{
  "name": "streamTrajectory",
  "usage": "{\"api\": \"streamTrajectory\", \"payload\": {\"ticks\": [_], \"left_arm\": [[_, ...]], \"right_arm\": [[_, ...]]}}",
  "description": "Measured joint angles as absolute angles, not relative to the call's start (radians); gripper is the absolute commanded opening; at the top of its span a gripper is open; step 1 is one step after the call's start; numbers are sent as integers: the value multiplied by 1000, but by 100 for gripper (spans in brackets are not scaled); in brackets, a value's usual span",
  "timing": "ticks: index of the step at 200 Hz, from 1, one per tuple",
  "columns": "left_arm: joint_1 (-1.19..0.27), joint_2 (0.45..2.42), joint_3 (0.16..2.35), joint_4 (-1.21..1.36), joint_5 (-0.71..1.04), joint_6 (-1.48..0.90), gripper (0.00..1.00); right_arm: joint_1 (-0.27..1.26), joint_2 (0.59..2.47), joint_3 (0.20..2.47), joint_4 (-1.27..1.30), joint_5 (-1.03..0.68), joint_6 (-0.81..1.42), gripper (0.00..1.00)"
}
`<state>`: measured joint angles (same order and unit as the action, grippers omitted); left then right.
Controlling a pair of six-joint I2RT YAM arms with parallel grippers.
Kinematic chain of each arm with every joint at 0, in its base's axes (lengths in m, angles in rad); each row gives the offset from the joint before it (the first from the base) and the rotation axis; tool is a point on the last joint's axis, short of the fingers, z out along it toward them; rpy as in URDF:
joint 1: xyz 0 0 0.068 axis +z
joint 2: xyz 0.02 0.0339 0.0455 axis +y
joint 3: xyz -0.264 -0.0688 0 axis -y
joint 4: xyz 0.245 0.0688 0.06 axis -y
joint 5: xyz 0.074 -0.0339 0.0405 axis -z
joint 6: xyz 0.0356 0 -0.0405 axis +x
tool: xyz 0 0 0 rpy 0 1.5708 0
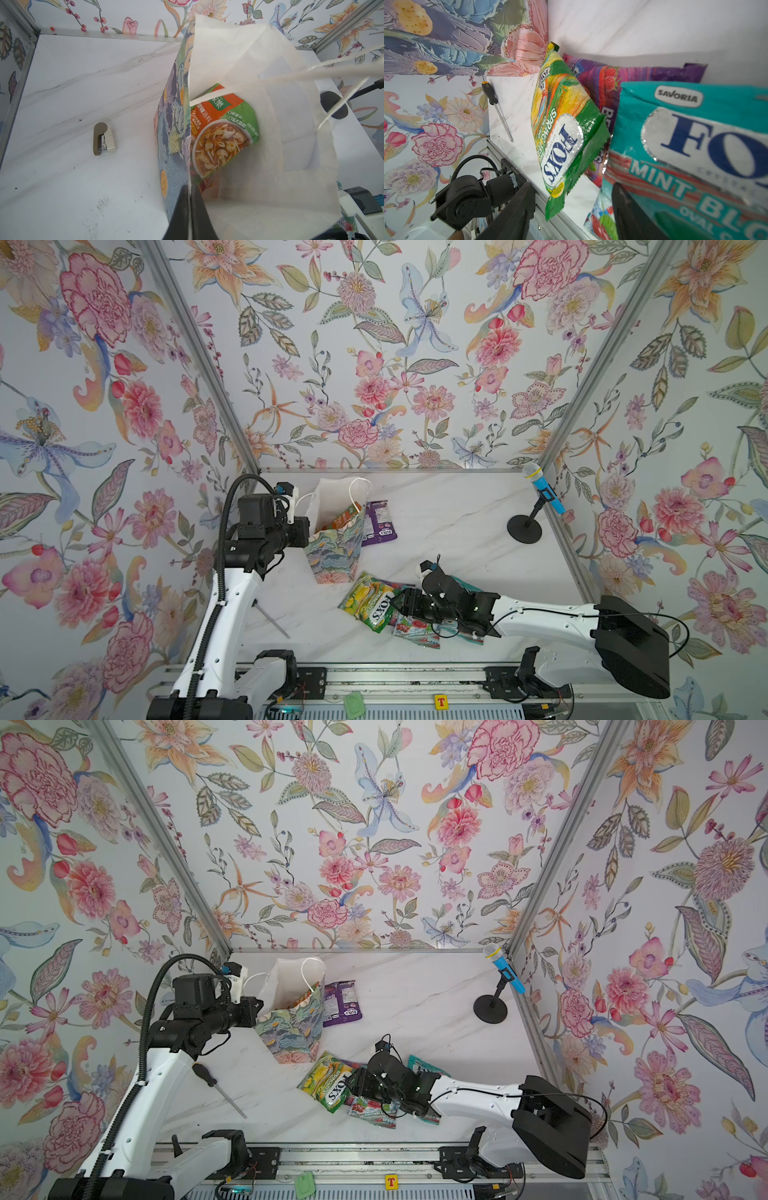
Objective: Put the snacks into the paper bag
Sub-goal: 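Move the right gripper back down toward the remaining Fox's packets, then close the right gripper on the green Fox's Spring Tea packet and lift it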
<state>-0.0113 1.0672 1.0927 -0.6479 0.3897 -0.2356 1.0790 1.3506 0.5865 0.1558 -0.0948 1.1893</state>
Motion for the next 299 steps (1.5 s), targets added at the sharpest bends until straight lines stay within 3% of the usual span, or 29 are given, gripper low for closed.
{"api": "streamTrajectory", "payload": {"ticks": [110, 156, 175, 299], "left_arm": [[-11, 1068, 1090, -642, 390, -236, 6], [-11, 1068, 1089, -640, 390, -236, 6], [-11, 1068, 1089, -640, 390, -236, 6], [-11, 1068, 1089, -634, 390, -236, 6]], "right_arm": [[1076, 1514, 573, 391, -124, 1274, 39], [1051, 1564, 577, 427, -146, 1286, 6], [1042, 1565, 590, 431, -158, 1274, 0], [968, 1513, 791, 292, -198, 1124, 0]]}}
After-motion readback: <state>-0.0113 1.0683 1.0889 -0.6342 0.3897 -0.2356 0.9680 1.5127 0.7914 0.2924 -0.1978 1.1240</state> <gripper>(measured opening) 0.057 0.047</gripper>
